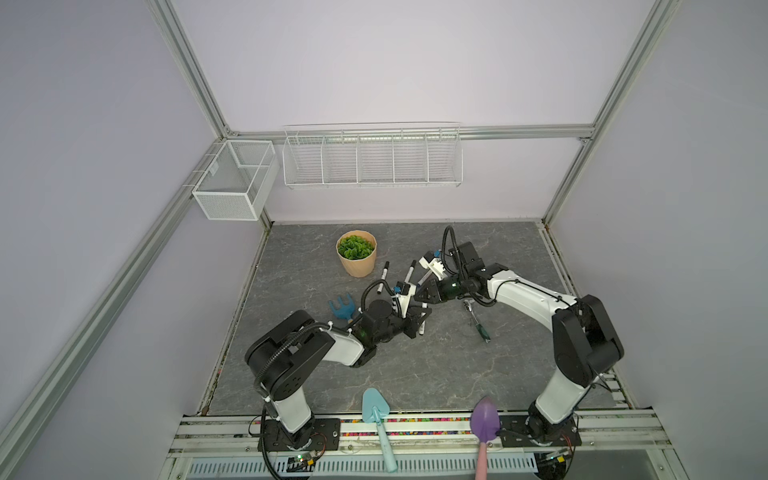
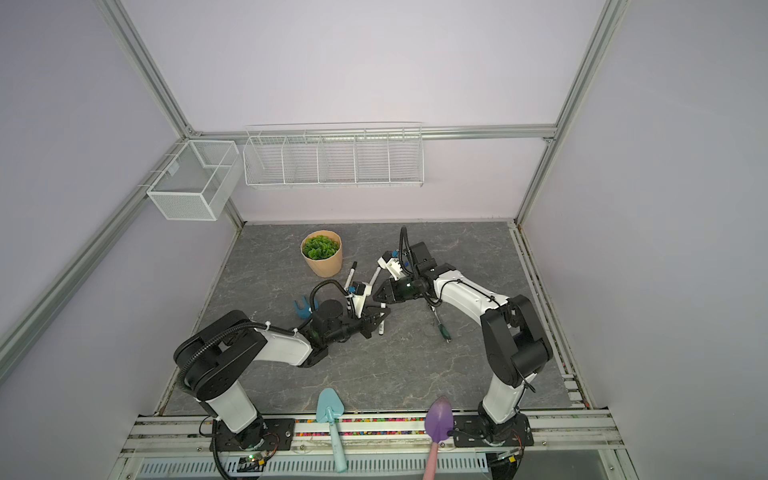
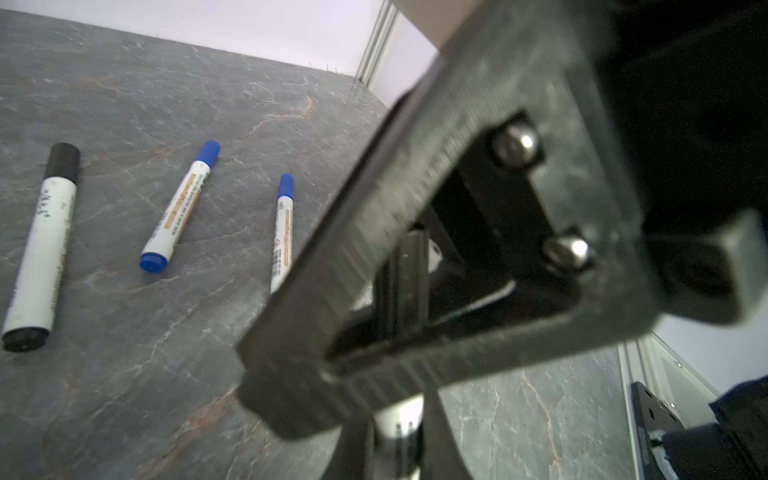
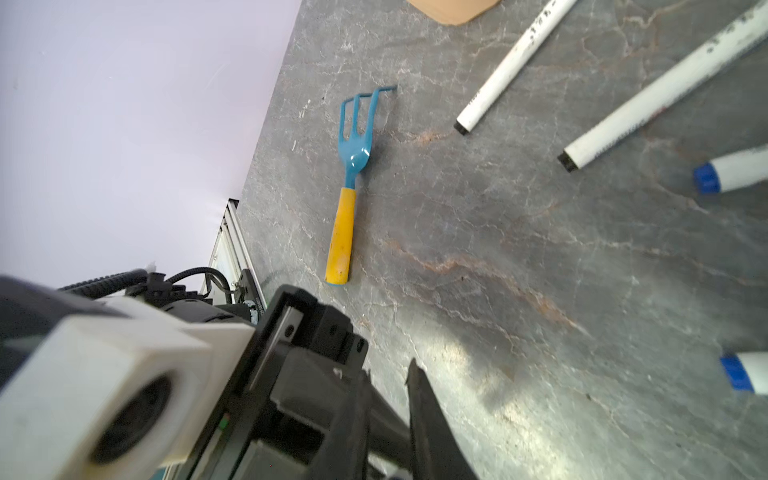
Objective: Insert the pens into the pen caps
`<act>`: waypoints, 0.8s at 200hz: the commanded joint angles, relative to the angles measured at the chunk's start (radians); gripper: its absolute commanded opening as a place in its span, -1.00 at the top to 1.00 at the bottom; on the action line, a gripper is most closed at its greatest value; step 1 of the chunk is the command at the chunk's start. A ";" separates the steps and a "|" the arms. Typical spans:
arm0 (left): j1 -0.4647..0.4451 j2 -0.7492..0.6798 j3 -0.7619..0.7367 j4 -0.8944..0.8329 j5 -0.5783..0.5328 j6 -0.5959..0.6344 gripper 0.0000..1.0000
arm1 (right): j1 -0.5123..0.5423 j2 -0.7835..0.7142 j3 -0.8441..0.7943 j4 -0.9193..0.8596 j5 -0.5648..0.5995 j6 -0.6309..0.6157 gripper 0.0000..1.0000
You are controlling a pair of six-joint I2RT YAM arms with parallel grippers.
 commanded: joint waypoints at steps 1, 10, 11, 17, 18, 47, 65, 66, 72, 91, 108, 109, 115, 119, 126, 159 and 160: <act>0.004 0.051 0.049 0.023 -0.057 -0.021 1.00 | -0.018 -0.050 0.048 -0.106 -0.062 0.077 0.31; -0.002 0.063 0.053 0.012 -0.052 -0.015 1.00 | -0.026 -0.066 0.071 -0.091 -0.047 0.091 0.16; -0.002 0.064 0.054 0.012 -0.052 -0.014 1.00 | -0.028 -0.068 0.073 -0.089 -0.045 0.093 0.15; -0.002 0.070 0.058 0.000 -0.044 -0.008 1.00 | -0.033 -0.078 0.087 -0.080 -0.038 0.096 0.05; -0.002 0.072 0.059 -0.003 -0.041 -0.007 1.00 | -0.034 -0.080 0.090 -0.079 -0.036 0.096 0.04; -0.003 0.076 0.083 -0.058 -0.029 0.015 1.00 | -0.076 -0.127 0.132 -0.077 0.079 0.117 -0.23; -0.001 0.065 0.113 -0.147 -0.050 0.026 1.00 | -0.106 -0.174 0.116 -0.087 0.195 0.133 -0.25; -0.001 0.064 0.115 -0.152 -0.051 0.028 1.00 | -0.107 -0.177 0.113 -0.088 0.201 0.134 -0.25; -0.002 0.063 0.129 -0.185 -0.050 0.033 1.00 | -0.114 -0.195 0.103 -0.092 0.240 0.137 -0.25; -0.002 0.058 0.207 -0.386 -0.075 0.051 1.00 | -0.128 -0.240 0.071 -0.106 0.297 0.142 -0.25; 0.000 0.073 0.300 -0.597 -0.078 0.088 1.00 | -0.131 -0.261 0.054 -0.128 0.307 0.136 -0.24; 0.000 0.074 0.305 -0.607 -0.079 0.088 1.00 | -0.131 -0.262 0.053 -0.129 0.308 0.136 -0.24; 0.002 0.084 0.335 -0.660 -0.088 0.091 1.00 | -0.131 -0.267 0.046 -0.136 0.314 0.134 -0.24; 0.005 0.091 0.354 -0.698 -0.092 0.092 1.00 | -0.131 -0.272 0.040 -0.140 0.319 0.131 -0.24; 0.011 0.109 0.392 -0.773 -0.087 0.090 1.00 | -0.131 -0.279 0.029 -0.144 0.329 0.130 -0.23; 0.026 0.199 0.518 -0.987 -0.106 0.110 0.97 | -0.134 -0.295 -0.013 -0.140 0.353 0.126 -0.21; 0.025 0.200 0.520 -0.991 -0.107 0.111 0.97 | -0.134 -0.295 -0.013 -0.140 0.352 0.126 -0.21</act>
